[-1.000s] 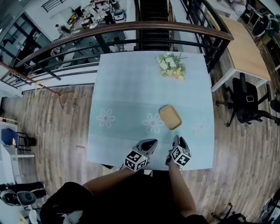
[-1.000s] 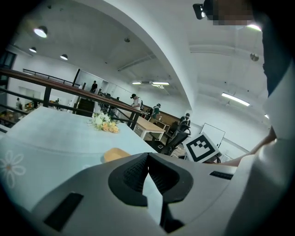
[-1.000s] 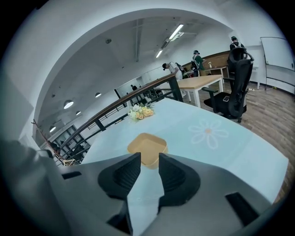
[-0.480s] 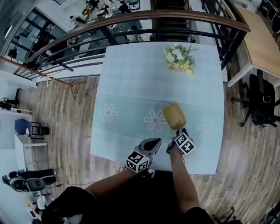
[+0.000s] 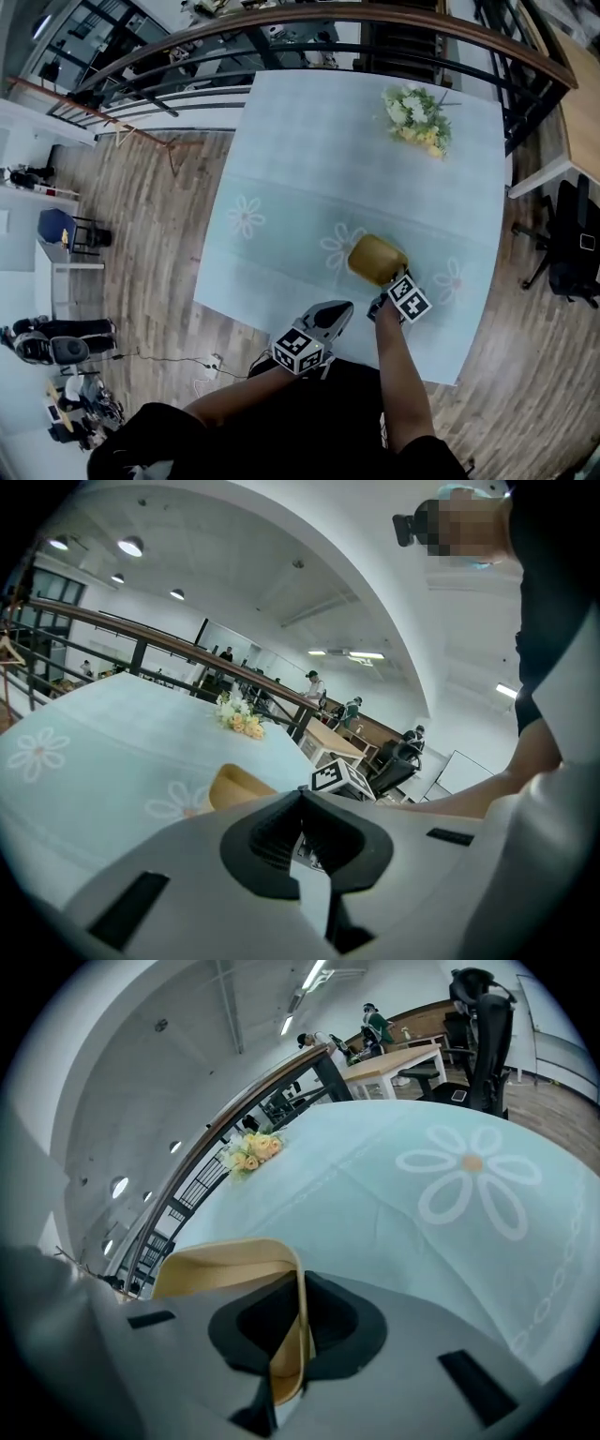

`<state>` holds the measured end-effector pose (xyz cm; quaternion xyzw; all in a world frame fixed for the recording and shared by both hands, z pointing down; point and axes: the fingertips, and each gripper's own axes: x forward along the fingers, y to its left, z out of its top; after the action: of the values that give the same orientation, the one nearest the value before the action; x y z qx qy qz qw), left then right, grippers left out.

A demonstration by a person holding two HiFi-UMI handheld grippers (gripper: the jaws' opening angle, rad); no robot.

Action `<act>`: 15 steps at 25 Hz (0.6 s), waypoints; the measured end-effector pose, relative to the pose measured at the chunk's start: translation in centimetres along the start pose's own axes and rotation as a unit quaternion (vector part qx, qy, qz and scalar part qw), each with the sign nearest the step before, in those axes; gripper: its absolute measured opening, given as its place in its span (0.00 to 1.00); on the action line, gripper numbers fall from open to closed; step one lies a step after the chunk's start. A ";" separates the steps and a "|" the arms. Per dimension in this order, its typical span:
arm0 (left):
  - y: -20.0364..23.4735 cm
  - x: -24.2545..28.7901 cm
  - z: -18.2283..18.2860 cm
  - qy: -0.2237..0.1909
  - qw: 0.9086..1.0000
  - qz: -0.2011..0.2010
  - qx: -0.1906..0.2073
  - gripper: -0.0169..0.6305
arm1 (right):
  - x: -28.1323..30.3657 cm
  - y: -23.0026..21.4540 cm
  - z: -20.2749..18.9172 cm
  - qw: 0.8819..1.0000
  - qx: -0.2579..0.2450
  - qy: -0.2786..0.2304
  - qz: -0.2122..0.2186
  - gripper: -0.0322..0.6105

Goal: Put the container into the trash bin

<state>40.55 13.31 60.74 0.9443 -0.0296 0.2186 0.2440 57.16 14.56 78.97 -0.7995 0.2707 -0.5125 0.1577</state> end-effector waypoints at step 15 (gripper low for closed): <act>7.9 -15.0 -3.3 -0.091 0.988 0.111 -0.052 0.05 | -5.1 7.5 -8.4 0.990 -0.135 0.029 0.031 0.11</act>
<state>24.38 7.10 60.43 0.9373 -0.1674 0.1555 0.2634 45.85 11.83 74.82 -0.7896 0.3665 -0.4891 0.0557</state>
